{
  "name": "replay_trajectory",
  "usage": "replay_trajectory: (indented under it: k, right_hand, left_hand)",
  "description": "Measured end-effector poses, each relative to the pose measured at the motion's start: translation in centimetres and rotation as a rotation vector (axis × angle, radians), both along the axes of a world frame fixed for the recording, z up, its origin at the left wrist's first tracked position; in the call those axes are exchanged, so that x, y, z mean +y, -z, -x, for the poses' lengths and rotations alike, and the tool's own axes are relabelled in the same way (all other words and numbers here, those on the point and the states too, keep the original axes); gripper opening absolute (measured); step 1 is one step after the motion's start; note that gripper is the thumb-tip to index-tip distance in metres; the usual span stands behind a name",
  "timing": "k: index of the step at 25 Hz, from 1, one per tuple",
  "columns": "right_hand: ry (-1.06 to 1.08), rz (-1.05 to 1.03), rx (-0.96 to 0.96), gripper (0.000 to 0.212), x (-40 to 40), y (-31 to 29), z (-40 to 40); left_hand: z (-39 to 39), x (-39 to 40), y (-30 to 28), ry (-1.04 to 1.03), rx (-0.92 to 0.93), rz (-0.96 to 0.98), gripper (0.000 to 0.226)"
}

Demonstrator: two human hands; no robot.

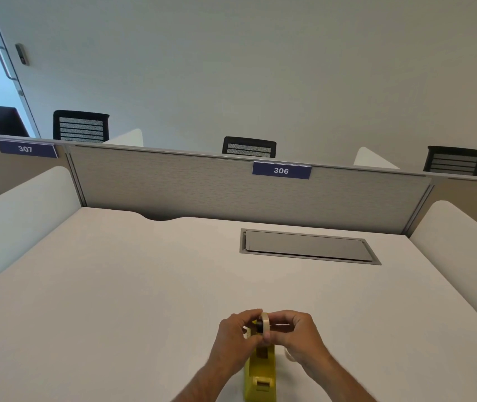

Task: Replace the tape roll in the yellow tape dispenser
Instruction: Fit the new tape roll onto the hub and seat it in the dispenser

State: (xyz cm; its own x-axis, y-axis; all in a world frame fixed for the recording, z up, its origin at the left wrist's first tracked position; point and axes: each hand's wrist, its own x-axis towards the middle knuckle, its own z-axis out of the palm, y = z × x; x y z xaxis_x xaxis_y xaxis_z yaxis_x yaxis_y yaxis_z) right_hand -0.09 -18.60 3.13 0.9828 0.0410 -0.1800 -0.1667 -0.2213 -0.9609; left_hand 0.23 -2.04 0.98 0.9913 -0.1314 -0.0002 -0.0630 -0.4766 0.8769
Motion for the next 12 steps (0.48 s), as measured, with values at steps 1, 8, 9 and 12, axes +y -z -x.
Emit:
replay_trajectory:
  k: [1, 8, 9, 12]
  right_hand:
    - [0.014, 0.023, 0.004, 0.035, 0.11, 0.22, -0.02]
    - [0.064, 0.235, -0.025, 0.033, 0.66, 0.78, 0.0]
    - [0.067, 0.259, -0.03, 0.032, 0.74, 0.75, 0.01]
    - [0.073, 0.321, -0.051, 0.032, 0.95, 0.52, 0.2]
  left_hand:
    - [-0.01, 0.01, 0.06, 0.005, 0.004, -0.013, 0.05]
    - [0.05, -0.48, -0.1, 0.037, -0.008, -0.124, 0.051]
    - [0.05, -0.52, -0.18, 0.04, -0.017, -0.144, 0.052]
    - [0.1, -0.69, -0.21, 0.064, -0.046, -0.23, 0.059]
